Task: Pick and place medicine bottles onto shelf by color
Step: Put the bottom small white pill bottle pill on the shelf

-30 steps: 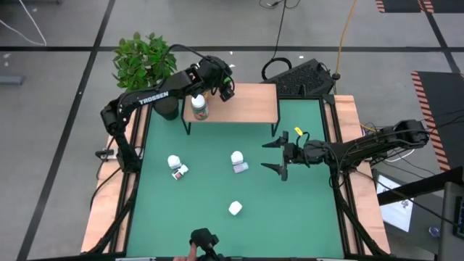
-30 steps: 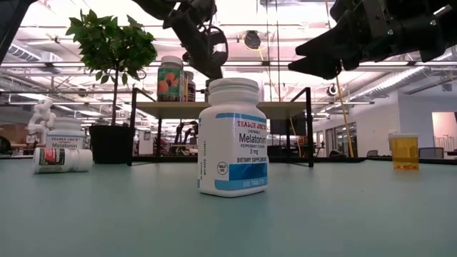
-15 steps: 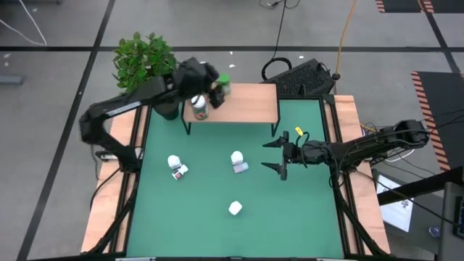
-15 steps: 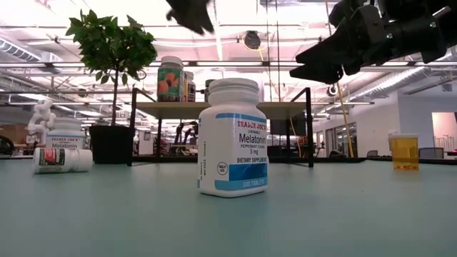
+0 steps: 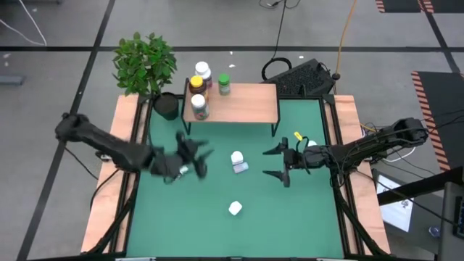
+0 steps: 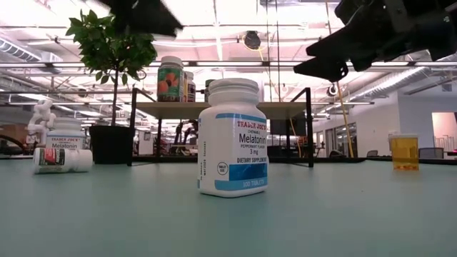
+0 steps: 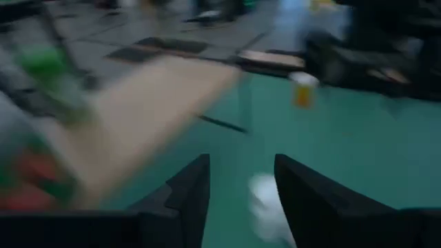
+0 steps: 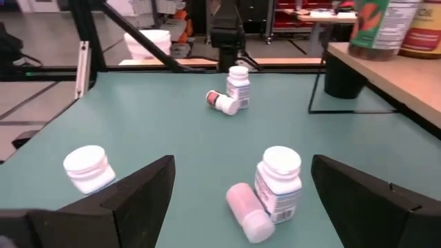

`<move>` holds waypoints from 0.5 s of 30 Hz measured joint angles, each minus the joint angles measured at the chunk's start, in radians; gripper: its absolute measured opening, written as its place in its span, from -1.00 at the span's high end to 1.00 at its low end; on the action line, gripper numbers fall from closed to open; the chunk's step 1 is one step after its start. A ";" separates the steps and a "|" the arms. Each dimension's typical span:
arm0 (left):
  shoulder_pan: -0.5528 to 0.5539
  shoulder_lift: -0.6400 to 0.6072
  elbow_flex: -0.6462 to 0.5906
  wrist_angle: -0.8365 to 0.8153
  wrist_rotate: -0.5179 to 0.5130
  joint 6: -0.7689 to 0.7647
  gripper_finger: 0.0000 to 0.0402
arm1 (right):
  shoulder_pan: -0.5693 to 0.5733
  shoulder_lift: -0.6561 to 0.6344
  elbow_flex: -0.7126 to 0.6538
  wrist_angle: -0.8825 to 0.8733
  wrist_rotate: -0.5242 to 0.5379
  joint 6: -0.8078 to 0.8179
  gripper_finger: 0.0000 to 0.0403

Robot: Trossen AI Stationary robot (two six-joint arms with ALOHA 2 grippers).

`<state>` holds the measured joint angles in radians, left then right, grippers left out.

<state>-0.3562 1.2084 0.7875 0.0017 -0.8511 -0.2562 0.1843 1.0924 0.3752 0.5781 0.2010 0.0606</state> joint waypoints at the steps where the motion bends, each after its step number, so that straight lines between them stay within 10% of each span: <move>1: -0.034 0.020 -0.061 0.114 -0.004 0.001 0.22 | 0.001 0.000 0.000 0.001 -0.015 -0.005 -0.67; 7: -0.157 0.158 -0.271 0.552 0.021 0.018 0.30 | 0.001 0.003 0.000 0.048 -0.138 -0.010 -0.67; 15: -0.193 0.301 -0.248 0.657 0.061 0.062 0.30 | 0.024 0.037 -0.001 0.118 -0.256 0.021 -0.67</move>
<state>-0.5488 1.5091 0.5391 0.6592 -0.7899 -0.1947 0.2082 1.1294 0.3740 0.6962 -0.0552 0.0817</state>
